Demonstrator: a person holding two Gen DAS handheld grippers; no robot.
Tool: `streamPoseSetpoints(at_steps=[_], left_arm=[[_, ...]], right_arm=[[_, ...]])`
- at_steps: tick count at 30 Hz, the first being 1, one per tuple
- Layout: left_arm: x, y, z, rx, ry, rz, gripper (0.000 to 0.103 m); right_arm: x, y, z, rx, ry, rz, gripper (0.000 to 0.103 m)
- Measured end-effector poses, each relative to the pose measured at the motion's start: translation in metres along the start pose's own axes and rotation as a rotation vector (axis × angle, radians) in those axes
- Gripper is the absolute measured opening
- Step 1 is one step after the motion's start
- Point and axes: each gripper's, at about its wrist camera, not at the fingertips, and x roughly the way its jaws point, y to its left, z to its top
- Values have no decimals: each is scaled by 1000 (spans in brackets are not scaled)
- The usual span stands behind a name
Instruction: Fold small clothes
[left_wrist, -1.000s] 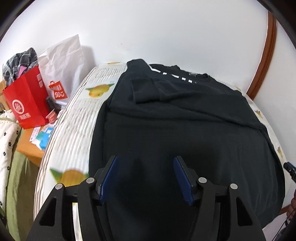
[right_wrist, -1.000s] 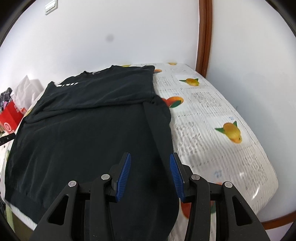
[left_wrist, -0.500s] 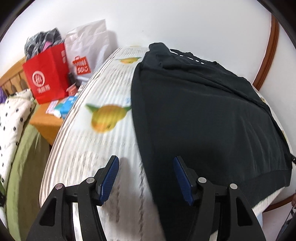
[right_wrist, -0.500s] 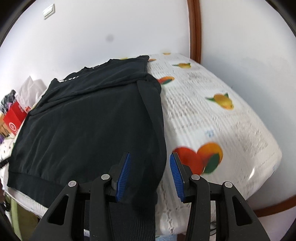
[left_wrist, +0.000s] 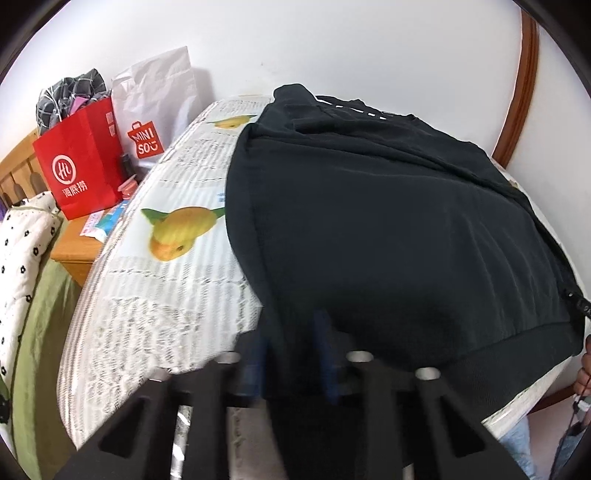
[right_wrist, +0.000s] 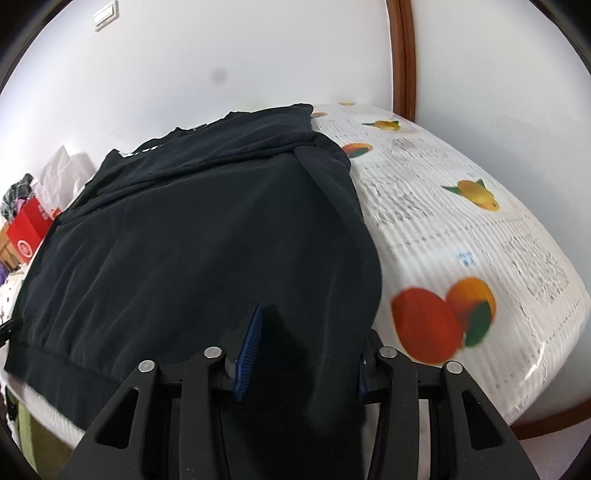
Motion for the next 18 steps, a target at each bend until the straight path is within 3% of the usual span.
streamPoseSetpoints(at_steps=[1,3,10,18], left_arm=[[-1,0,2,-4,4,-3,8],[-9,0,3,7,-11,-11,7],[-58,5,-6,35,-112,-129,7],[-71,1,35,24,-193,-128,7]], right_arm=[[1,1,2,-2,2,2,15],[0,-1,5,15,5,48,9],[-39,-23,-4,35,-72,124,9],[-56,-16,29,44,-132,182,9]])
